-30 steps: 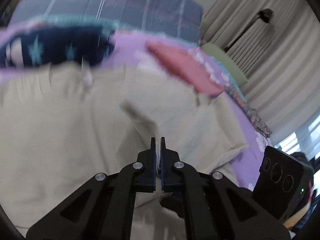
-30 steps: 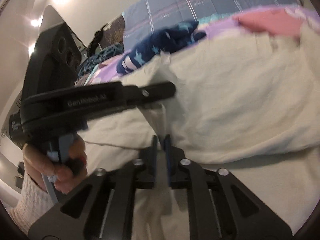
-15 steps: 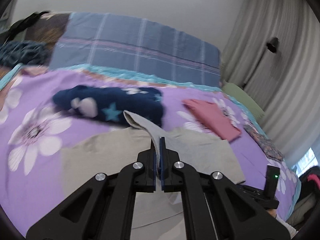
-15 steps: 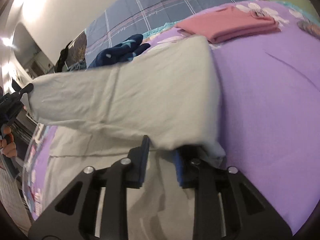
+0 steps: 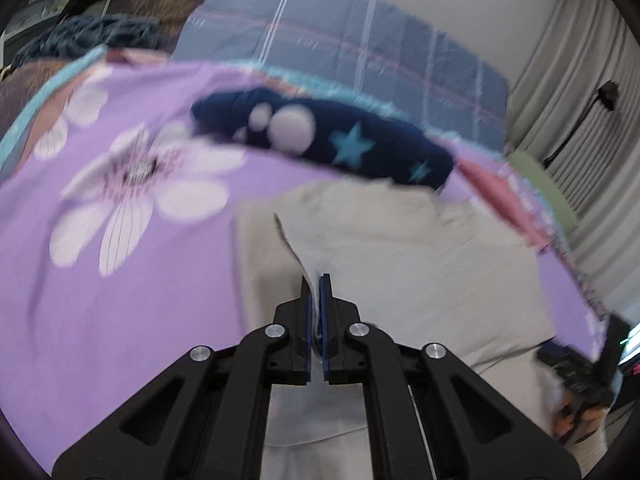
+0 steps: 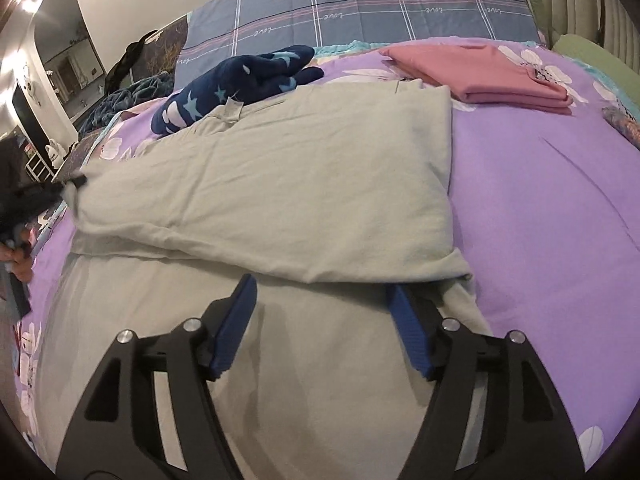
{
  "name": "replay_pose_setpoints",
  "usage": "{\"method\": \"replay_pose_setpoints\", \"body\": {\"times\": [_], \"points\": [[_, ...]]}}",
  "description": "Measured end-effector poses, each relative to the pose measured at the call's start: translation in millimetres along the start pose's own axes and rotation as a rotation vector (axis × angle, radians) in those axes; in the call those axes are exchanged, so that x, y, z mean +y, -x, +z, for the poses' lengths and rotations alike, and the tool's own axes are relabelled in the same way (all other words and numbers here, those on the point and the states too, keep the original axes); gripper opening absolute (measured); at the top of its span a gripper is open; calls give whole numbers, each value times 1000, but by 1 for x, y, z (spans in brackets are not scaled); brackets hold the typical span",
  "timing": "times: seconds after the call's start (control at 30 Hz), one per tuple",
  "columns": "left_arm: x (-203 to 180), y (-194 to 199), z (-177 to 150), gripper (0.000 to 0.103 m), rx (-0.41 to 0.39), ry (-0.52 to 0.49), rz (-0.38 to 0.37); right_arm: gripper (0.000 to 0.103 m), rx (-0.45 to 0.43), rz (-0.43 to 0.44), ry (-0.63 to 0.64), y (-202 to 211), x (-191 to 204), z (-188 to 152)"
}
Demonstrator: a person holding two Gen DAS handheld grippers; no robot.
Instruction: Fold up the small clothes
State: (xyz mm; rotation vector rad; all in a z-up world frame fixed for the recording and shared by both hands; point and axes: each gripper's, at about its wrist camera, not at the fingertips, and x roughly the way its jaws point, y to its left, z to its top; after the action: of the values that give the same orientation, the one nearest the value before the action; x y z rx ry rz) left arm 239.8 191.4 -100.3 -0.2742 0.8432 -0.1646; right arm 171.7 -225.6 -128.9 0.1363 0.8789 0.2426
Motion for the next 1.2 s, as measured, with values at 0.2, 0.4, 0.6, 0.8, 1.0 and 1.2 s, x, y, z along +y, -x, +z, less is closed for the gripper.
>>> {"method": "replay_pose_setpoints", "body": {"times": [0.2, 0.4, 0.6, 0.8, 1.0, 1.2], "points": [[22, -6, -16, 34, -4, 34, 141, 77, 37, -19, 53, 8, 8, -5], [-23, 28, -5, 34, -125, -96, 62, 77, 42, 107, 50, 49, -5, 10], [-73, -49, -42, 47, 61, -303, 150, 64, -82, -49, -98, 51, -59, 70], [-83, -44, -47, 49, 29, -371, 236, 58, 3, 25, -286, -17, -108, 114], [-81, -43, -47, 50, 30, -346, 210, 2, 29, -9, -348, -66, -109, 137], [-82, -44, -46, 50, 31, -356, 222, 1, -178, -389, -54, -20, -60, 148]]}}
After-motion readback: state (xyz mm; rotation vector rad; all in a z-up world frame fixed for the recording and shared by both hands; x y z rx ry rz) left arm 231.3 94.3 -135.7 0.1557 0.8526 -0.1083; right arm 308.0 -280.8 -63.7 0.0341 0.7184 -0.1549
